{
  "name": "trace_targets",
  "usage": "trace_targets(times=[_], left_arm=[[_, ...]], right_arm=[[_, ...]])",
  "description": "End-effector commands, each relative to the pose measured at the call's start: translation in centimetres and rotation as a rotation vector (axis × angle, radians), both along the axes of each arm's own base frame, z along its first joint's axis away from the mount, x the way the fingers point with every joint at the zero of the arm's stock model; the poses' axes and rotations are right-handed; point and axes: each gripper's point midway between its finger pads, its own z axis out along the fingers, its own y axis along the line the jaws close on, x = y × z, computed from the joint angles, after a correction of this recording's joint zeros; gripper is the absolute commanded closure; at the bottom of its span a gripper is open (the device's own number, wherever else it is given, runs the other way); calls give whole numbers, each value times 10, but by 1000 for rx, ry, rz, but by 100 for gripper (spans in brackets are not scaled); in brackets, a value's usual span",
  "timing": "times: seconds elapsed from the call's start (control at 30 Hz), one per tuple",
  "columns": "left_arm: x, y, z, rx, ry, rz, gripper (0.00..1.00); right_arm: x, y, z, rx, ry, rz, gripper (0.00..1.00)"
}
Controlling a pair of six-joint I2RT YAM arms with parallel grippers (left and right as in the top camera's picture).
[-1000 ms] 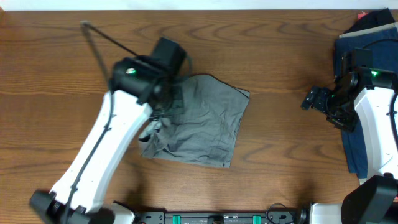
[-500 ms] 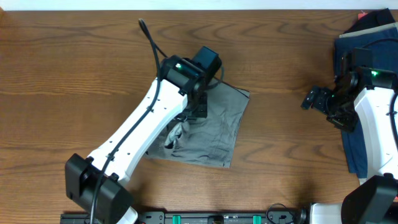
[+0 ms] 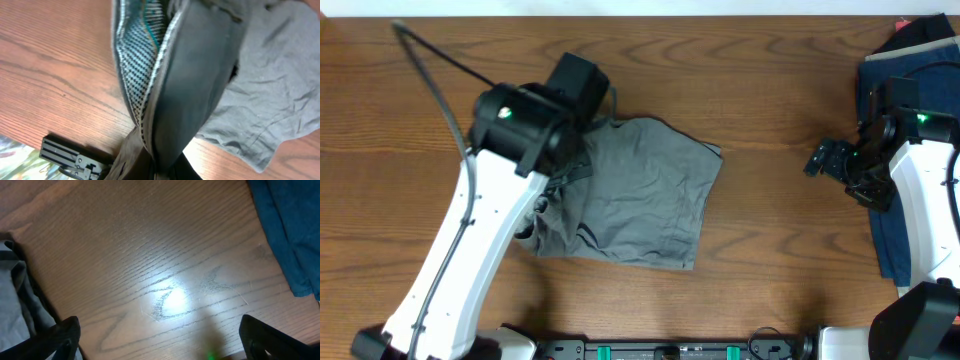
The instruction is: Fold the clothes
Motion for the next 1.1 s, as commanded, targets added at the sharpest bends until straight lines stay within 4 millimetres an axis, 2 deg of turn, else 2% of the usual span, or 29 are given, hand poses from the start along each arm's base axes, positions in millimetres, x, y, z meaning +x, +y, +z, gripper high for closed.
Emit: trace_targets(times=[0.0,0.27,0.47,0.83,1.07], left_arm=[[-18,19,16,37,-15,41,94],[-17,19,18,28,-32,45,94],[-2,1,9,22,-36,11,94],[23,-70,-31,36,-9,-150,94],[30,-119,-68,19,46,-234,94]], right_arm=[[-1,-2,1,1,-1,-21,1],[-1,-2,1,1,-1,-21,1],[-1,-2,1,1,-1,-21,1],[-1,-2,0,1,-1,-21,1],[-1,-1,1,1,-1,-21,1]])
